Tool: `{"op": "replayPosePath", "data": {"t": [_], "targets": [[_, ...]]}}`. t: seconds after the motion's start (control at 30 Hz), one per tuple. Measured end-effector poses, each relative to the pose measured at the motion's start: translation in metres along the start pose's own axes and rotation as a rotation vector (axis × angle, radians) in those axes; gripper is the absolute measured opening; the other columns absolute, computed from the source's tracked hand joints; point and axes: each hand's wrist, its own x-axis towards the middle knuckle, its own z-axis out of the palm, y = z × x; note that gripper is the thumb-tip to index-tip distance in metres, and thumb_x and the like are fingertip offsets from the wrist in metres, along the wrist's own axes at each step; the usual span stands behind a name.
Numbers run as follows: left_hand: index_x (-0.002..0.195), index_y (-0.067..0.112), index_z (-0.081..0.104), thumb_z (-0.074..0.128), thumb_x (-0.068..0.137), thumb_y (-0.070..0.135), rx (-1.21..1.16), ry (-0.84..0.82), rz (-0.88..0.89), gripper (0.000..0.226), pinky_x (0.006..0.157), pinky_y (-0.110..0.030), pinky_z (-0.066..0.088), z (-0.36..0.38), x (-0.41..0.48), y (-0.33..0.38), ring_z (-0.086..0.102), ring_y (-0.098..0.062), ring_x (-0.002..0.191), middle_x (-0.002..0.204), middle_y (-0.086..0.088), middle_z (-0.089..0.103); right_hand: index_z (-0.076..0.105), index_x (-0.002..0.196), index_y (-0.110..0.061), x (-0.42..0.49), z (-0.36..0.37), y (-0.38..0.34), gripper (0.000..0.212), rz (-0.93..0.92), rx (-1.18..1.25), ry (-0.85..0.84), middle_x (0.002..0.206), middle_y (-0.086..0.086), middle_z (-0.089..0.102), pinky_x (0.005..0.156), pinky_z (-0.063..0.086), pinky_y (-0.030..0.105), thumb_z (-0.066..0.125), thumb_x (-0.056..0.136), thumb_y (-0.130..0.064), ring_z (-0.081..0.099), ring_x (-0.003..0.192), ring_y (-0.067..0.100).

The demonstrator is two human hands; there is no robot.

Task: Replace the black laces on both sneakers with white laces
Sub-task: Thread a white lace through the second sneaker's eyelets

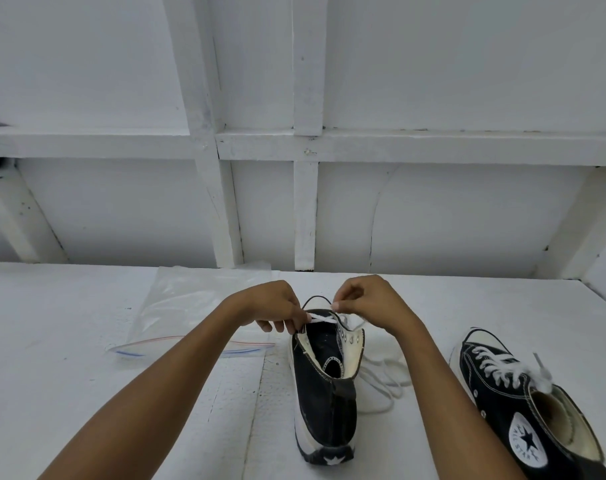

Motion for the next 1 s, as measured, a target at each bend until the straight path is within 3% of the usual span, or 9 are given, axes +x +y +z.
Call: {"op": "replayPosePath", "data": {"t": [0.1,0.23,0.47,0.7,0.9,1.0], "targets": [[0.074,0.013,0.074,0.064,0.088,0.017,-0.11,0.01,-0.027,0.018,0.056,-0.02,0.05,0.002,-0.003,0.001,0.061,-0.009,0.066,0.074,0.001,0.073,0.078,0.076,-0.019,0.001,0.005,-0.014,0.006,-0.015,-0.121,-0.114,0.077,-0.005,0.074,0.075,0.054,0.026,0.08,0.076,-0.014,0.068,0.078,0.009],[0.082,0.004,0.076,0.062,0.09,0.012,-0.241,0.025,-0.035,0.017,0.055,-0.022,0.052,0.005,-0.006,-0.005,0.062,-0.013,0.067,0.075,-0.004,0.073,0.078,0.078,-0.019,0.004,0.015,-0.023,0.01,-0.006,-0.213,-0.166,0.076,-0.005,0.074,0.072,0.055,0.028,0.08,0.074,-0.011,0.07,0.079,0.016],[0.075,0.006,0.075,0.062,0.09,0.01,-0.348,0.021,-0.024,0.02,0.057,-0.024,0.053,0.008,-0.008,-0.011,0.061,-0.015,0.064,0.074,-0.007,0.072,0.071,0.073,-0.018,0.005,0.024,-0.025,0.015,0.013,-0.208,-0.118,0.072,-0.001,0.073,0.07,0.057,0.034,0.083,0.071,-0.009,0.071,0.081,0.023],[0.081,0.007,0.074,0.058,0.097,0.024,-0.351,0.047,-0.055,0.029,0.058,-0.026,0.053,0.012,-0.008,-0.015,0.061,-0.015,0.067,0.079,-0.006,0.071,0.069,0.068,-0.023,0.008,0.031,-0.026,0.018,0.009,-0.203,-0.118,0.065,-0.01,0.068,0.076,0.055,0.029,0.083,0.07,-0.011,0.07,0.082,0.015],[0.097,0.018,0.065,0.062,0.094,0.019,-0.169,0.078,-0.032,0.005,0.056,-0.021,0.051,0.018,-0.01,-0.019,0.062,-0.011,0.071,0.089,0.0,0.068,0.071,0.071,-0.022,0.008,0.035,-0.027,0.016,0.018,-0.176,-0.15,0.07,-0.006,0.072,0.083,0.056,0.034,0.082,0.071,-0.011,0.071,0.088,0.018],[0.091,0.021,0.065,0.063,0.093,0.016,-0.106,0.126,0.07,0.006,0.054,-0.02,0.049,0.021,-0.013,-0.02,0.057,-0.013,0.072,0.082,0.003,0.064,0.071,0.079,-0.019,0.005,0.031,-0.026,0.015,0.023,-0.158,-0.145,0.081,0.0,0.075,0.081,0.055,0.036,0.082,0.071,-0.012,0.07,0.089,0.02]]}}
